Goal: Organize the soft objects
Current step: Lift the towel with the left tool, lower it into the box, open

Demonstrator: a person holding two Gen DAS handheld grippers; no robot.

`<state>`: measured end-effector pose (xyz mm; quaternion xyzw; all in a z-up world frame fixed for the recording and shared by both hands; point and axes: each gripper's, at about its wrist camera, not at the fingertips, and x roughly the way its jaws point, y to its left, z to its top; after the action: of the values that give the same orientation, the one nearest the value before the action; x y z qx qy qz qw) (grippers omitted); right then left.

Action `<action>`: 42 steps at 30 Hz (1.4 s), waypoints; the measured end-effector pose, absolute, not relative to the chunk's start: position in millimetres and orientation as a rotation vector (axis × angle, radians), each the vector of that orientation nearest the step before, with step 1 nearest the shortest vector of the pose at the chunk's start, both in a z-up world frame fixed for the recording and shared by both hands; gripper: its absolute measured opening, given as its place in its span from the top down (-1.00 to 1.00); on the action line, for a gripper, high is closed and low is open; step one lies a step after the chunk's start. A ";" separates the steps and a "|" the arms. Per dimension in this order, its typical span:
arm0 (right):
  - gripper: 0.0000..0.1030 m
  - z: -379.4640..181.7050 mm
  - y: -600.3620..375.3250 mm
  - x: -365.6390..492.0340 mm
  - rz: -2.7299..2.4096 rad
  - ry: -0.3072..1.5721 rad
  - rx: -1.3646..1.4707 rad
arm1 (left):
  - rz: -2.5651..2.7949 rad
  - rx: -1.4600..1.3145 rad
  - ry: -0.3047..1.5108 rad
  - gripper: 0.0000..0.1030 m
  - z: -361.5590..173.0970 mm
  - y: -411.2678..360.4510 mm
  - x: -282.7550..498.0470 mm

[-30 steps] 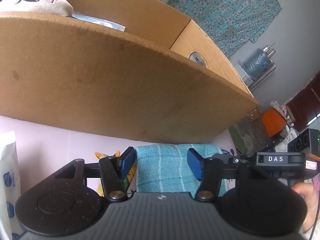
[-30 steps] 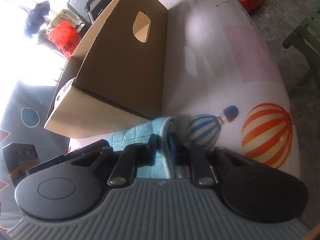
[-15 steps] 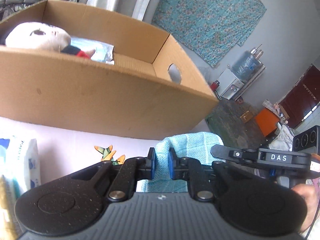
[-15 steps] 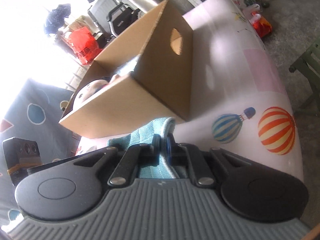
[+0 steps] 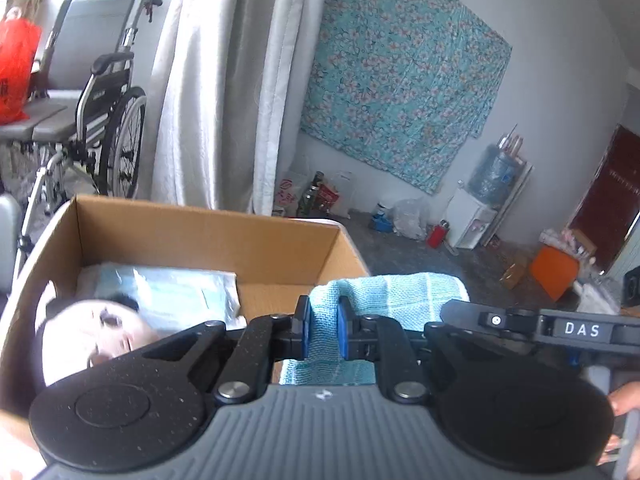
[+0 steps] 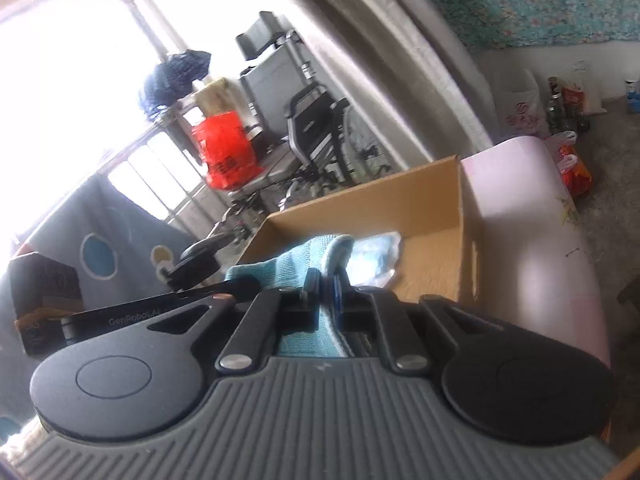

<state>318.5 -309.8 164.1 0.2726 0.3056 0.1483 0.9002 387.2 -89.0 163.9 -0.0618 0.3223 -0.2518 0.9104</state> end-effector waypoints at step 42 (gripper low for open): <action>0.49 28.0 -213.6 602.6 -0.096 0.891 -0.059 | -0.386 -0.174 1.006 0.80 10.5 -153.0 605.3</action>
<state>602.6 -213.6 28.0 -0.0284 0.4307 -0.0463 0.9008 605.3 -153.0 10.5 -0.0827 0.4783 -0.1837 0.8548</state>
